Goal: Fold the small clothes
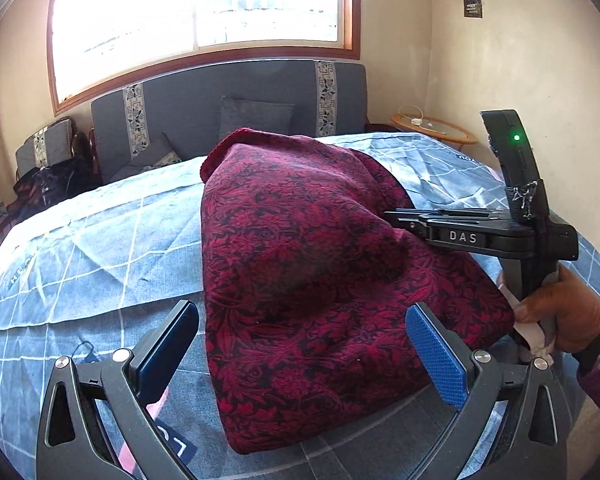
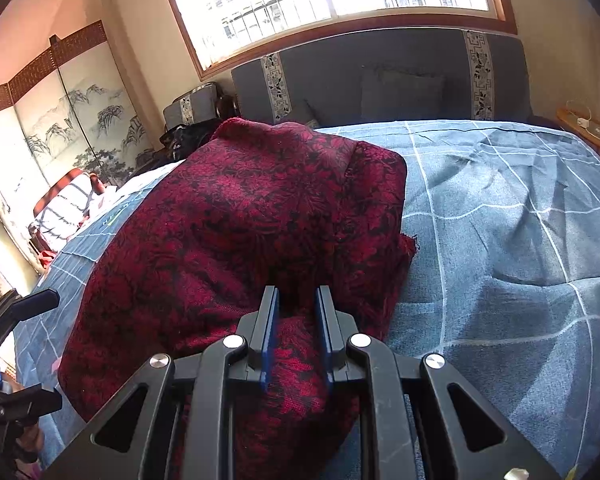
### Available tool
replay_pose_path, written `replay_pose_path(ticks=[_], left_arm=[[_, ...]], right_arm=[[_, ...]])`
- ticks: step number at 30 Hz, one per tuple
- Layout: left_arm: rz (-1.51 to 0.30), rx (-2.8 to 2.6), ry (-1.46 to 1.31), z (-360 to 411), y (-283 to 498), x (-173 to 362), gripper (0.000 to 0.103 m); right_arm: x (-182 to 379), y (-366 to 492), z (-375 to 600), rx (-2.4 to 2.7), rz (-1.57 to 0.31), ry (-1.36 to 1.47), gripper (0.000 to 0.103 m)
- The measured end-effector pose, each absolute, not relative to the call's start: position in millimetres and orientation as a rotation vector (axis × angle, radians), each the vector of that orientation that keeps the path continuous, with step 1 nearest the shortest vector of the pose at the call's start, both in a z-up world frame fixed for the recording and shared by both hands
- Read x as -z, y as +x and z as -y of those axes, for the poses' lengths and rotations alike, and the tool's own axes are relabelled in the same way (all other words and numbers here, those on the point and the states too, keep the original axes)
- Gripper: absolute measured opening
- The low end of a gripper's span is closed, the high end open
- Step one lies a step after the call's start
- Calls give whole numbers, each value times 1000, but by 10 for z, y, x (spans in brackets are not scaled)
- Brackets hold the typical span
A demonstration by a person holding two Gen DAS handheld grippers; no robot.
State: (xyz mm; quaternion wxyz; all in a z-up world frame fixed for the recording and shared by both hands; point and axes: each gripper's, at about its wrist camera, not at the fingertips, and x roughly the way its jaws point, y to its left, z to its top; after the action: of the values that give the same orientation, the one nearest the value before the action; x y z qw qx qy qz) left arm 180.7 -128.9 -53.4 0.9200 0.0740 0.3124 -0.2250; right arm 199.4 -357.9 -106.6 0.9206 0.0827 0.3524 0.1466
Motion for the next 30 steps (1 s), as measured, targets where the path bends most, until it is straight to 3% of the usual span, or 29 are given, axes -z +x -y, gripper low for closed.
replay_pose_path(ticks=[30], left_arm=[[-712, 431, 17, 847, 2489, 699, 103]], right_arm=[[1037, 1949, 3496, -268, -715, 122, 16]])
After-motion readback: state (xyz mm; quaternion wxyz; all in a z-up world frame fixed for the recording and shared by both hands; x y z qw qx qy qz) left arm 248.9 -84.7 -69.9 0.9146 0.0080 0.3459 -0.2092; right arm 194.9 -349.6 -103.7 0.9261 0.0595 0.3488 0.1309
